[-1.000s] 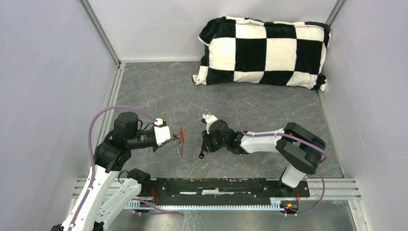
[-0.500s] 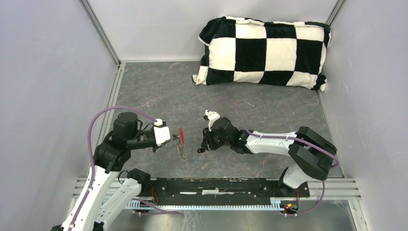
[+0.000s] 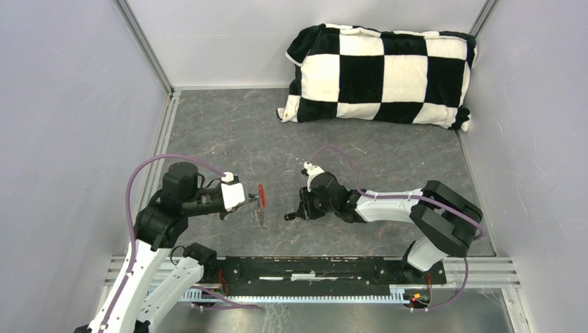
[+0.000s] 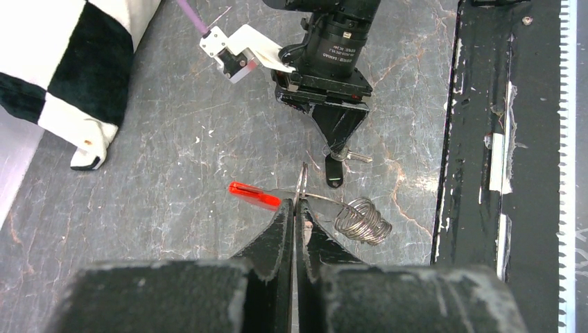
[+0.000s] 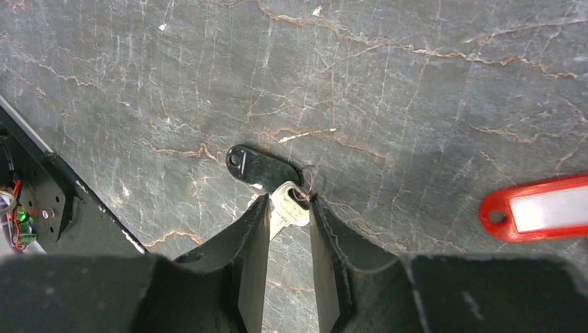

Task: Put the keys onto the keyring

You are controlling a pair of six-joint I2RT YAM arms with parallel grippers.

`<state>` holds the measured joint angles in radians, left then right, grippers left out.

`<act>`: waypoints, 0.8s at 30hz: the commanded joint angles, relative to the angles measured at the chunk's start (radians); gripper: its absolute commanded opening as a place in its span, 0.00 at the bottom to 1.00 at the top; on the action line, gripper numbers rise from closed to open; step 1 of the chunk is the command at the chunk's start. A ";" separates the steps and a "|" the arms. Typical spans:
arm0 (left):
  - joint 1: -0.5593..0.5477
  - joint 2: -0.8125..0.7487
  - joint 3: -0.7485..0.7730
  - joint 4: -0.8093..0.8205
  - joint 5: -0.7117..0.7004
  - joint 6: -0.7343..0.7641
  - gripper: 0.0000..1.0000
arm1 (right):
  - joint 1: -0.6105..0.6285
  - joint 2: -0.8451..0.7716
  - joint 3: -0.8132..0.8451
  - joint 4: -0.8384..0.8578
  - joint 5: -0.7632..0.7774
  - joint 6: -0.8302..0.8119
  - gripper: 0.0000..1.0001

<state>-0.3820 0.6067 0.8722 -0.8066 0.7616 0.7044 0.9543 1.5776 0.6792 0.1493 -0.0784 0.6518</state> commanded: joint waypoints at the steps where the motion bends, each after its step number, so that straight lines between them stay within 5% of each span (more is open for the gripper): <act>1: 0.000 -0.011 0.019 0.025 0.019 0.032 0.02 | -0.005 0.019 0.015 0.037 -0.018 0.025 0.33; 24: -0.001 -0.025 0.012 0.026 0.013 0.039 0.02 | 0.001 0.084 0.069 0.036 -0.020 0.016 0.23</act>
<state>-0.3820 0.5938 0.8722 -0.8066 0.7616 0.7132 0.9478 1.6405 0.7029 0.1772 -0.1020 0.6765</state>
